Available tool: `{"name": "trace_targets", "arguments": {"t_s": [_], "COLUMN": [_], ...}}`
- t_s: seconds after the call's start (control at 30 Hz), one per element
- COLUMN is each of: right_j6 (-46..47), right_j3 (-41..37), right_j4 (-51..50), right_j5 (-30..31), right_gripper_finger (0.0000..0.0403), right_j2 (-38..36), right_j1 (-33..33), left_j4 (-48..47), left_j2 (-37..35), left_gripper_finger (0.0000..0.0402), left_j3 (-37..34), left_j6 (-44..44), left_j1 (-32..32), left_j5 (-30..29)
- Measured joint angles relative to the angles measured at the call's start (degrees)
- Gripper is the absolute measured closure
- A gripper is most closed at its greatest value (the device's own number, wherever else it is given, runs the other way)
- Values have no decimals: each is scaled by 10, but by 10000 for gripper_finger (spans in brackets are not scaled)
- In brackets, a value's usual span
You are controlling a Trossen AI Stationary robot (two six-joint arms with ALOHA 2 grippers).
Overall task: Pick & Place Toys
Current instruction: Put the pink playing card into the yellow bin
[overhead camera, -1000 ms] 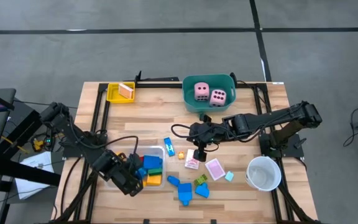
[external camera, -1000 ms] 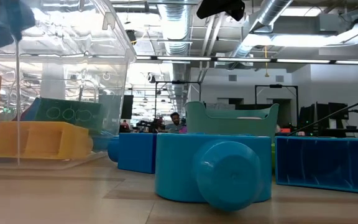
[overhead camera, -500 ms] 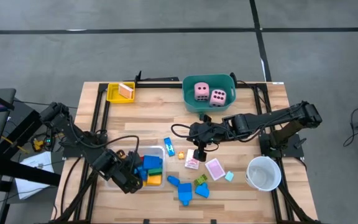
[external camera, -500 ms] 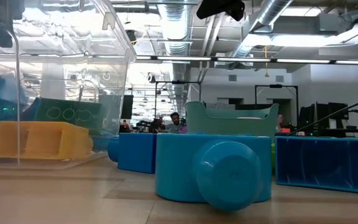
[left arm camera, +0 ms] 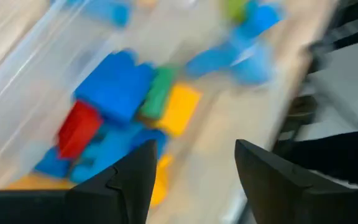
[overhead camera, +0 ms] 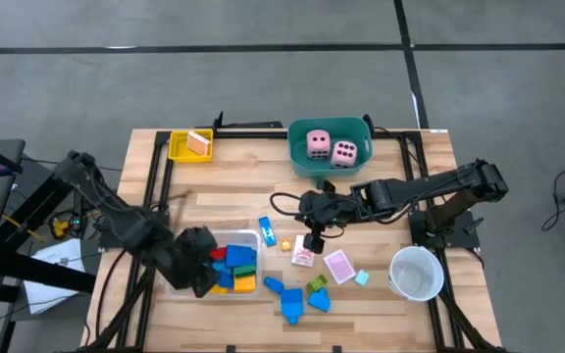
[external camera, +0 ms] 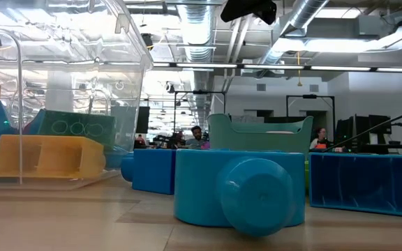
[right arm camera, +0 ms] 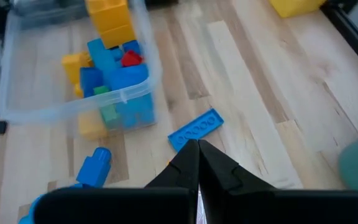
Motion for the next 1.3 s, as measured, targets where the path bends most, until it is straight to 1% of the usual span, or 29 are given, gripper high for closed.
{"name": "trace_targets", "arguments": {"t_s": [0.07,0.13,0.27,0.37,0.43,0.5,0.6,0.67,0.8,0.9,0.97,1.03,1.13,1.3], "right_j6": [20,39,76,134,167,174,219,239,292,293,298,308,327,373], "right_j3": [0,0,0,0,0,0,-1,-13,-37,-51,-68,-79,-89,-128], "right_j4": [-5,-7,-17,-29,-51,-84,-144,-153,-184,-196,-175,-161,-158,-138], "right_j5": [8,17,22,43,45,38,32,32,29,-7,-31,-42,-43,-45], "right_gripper_finger": [403,403,403,403,403,403,403,403,403,403,402,395,367,286], "right_j2": [0,0,0,0,0,0,0,0,0,0,0,0,0,0], "right_j1": [-4,-9,-22,-29,-36,-39,-43,-42,-27,-12,-6,-1,10,21], "left_j4": [35,74,141,185,206,225,237,238,239,239,239,239,239,239], "left_j2": [-28,-53,-98,-123,-136,-147,-157,-161,-162,-159,-159,-158,-158,-158], "left_gripper_finger": [196,201,208,213,215,215,213,213,215,215,216,216,216,216], "left_j3": [0,0,0,0,0,0,0,0,0,0,0,0,0,0], "left_j6": [22,42,95,148,184,215,246,256,278,279,279,279,279,279], "left_j1": [0,0,0,0,0,0,0,0,0,2,5,8,9,9], "left_j5": [-21,-59,-163,-241,-290,-330,-373,-385,-388,-387,-387,-387,-387,-379]}}
